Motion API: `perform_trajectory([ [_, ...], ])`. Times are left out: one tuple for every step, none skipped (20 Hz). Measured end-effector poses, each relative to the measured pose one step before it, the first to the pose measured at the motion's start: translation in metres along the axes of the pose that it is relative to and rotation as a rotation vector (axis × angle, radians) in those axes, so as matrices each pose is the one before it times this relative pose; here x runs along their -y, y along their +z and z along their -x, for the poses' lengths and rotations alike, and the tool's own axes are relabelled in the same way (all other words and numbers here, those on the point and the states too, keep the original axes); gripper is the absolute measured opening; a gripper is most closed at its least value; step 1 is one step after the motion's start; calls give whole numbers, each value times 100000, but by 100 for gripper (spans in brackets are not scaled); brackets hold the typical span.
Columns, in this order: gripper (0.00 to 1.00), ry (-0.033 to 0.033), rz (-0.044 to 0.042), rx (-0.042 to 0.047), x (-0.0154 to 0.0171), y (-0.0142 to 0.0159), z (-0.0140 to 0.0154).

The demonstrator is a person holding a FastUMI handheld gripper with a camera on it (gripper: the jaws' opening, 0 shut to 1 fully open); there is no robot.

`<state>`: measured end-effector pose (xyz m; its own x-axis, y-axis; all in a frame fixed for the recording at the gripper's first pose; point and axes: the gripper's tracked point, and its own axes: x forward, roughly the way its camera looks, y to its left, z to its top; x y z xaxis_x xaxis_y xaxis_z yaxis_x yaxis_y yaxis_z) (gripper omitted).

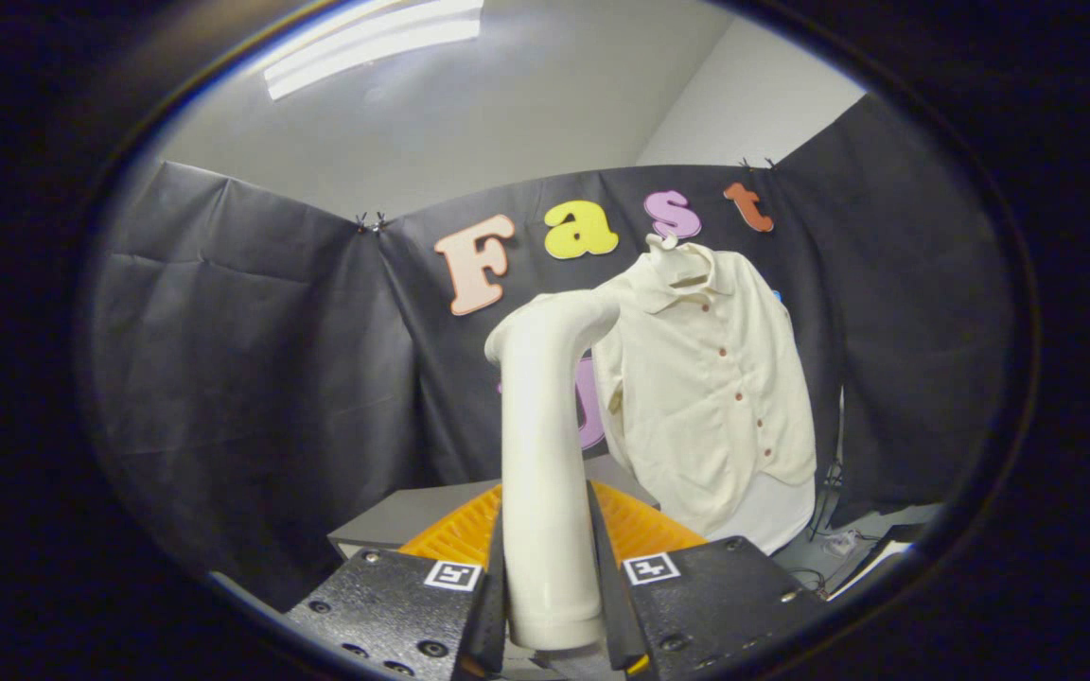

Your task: Iron the clothes twice with a garment steamer, once on the left side and once on the right side.

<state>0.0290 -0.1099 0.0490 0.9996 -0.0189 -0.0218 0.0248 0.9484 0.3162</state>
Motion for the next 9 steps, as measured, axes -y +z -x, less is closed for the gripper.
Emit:
perform_trajectory([
  [40, 561, -284, -309, -278, -260, -146],
  [40, 384, -744, -548, -229, -141, -14],
  [40, 400, 599, -265, -206, -28, -195],
  [40, -684, 219, 341, 57, 185, -71],
  [40, 178, 86, 1122, -164, 476, -136],
  [40, 8, 549, -1335, -25, -381, -225],
  [39, 208, 1213, -735, -31, -236, 163],
  [38, 277, 1869, 325, 45, -342, -41],
  [37, 773, 26, 3605, -20, 191, -12],
])
